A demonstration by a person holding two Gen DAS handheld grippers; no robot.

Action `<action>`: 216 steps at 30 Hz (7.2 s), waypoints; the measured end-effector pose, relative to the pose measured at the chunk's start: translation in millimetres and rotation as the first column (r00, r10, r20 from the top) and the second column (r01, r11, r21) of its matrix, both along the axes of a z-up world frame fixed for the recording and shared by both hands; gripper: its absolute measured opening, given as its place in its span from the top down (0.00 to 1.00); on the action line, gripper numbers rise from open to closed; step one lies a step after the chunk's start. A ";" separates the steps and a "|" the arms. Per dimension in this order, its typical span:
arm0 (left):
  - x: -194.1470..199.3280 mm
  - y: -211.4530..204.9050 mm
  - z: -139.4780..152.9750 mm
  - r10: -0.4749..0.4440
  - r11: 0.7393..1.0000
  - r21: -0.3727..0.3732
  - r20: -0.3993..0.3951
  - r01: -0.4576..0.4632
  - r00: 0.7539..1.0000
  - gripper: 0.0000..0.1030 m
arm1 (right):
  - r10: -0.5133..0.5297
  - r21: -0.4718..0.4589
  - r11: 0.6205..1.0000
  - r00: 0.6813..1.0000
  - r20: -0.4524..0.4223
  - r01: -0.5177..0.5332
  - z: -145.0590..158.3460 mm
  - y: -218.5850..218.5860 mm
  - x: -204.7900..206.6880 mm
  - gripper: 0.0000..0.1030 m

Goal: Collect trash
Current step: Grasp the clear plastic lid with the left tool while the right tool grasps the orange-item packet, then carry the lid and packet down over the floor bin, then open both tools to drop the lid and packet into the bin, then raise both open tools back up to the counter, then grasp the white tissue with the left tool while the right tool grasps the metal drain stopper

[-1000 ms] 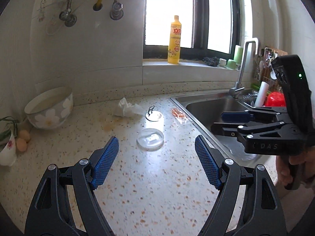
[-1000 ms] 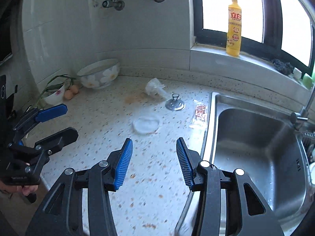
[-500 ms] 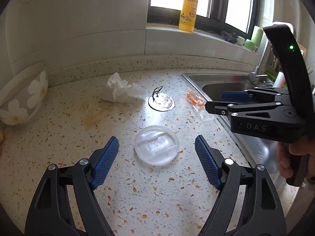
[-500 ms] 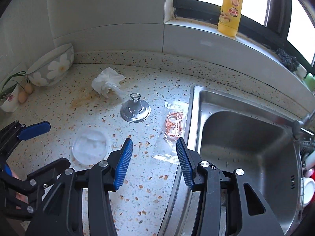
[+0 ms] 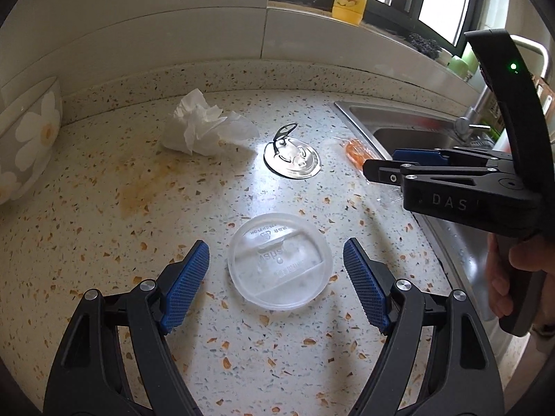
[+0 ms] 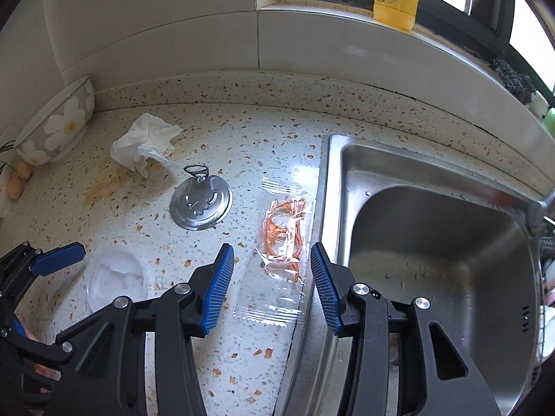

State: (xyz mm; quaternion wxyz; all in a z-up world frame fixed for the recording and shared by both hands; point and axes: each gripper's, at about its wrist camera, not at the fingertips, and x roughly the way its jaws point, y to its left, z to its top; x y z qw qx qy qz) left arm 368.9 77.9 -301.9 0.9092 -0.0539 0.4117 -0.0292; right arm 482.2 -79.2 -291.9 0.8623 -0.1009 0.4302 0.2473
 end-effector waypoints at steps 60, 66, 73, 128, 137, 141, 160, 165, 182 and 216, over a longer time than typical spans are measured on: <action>-257.5 -40.6 58.4 -0.169 0.983 0.082 0.089 0.162 0.982 0.38 | 0.281 0.144 0.952 0.958 -0.059 -0.270 38.2 -93.8 -292.6 0.88; -296.9 -57.5 56.9 -0.256 0.966 0.013 0.099 0.256 0.962 0.38 | 0.320 0.142 0.941 0.944 -0.086 -0.306 33.7 -102.6 -324.6 0.88; -320.6 -72.6 25.5 -0.302 0.953 -0.006 0.042 0.303 0.952 0.38 | 0.376 0.149 0.923 0.911 -0.170 -0.354 -3.0 -98.1 -353.0 0.87; -337.4 -73.6 -280.8 -0.168 0.986 -0.049 -0.209 0.161 0.963 0.25 | 0.313 0.051 0.940 0.788 -0.530 -0.338 -308.9 -48.5 -370.0 0.75; -348.5 -71.7 -253.9 -0.169 0.986 -0.042 -0.159 0.164 0.973 0.25 | 0.340 0.075 0.934 0.809 -0.479 -0.348 -267.8 -54.5 -365.3 0.75; -353.8 -71.4 -231.7 -0.184 0.983 -0.038 -0.121 0.180 0.976 0.25 | 0.358 0.099 0.931 0.821 -0.446 -0.352 -243.1 -56.9 -363.2 0.75; -366.0 -43.5 -63.6 -0.176 0.982 -0.042 0.176 0.186 0.969 0.25 | 0.479 0.287 0.866 0.846 -0.236 -0.410 -73.7 -67.5 -357.7 0.75; -354.1 -34.7 -17.6 -0.150 0.985 -0.047 0.232 0.166 0.961 0.25 | 0.489 0.305 0.847 0.863 -0.127 -0.435 -23.6 -68.2 -340.3 0.75; -204.4 24.5 82.3 -0.108 0.993 -0.017 0.320 0.120 0.941 0.24 | 0.313 0.340 0.889 0.949 0.040 -0.307 52.5 -50.2 -207.3 0.70; 85.2 109.1 25.0 -0.077 0.997 -0.006 0.095 0.078 0.993 0.26 | 0.159 0.138 0.979 0.987 -0.038 -0.152 1.6 75.4 25.2 0.69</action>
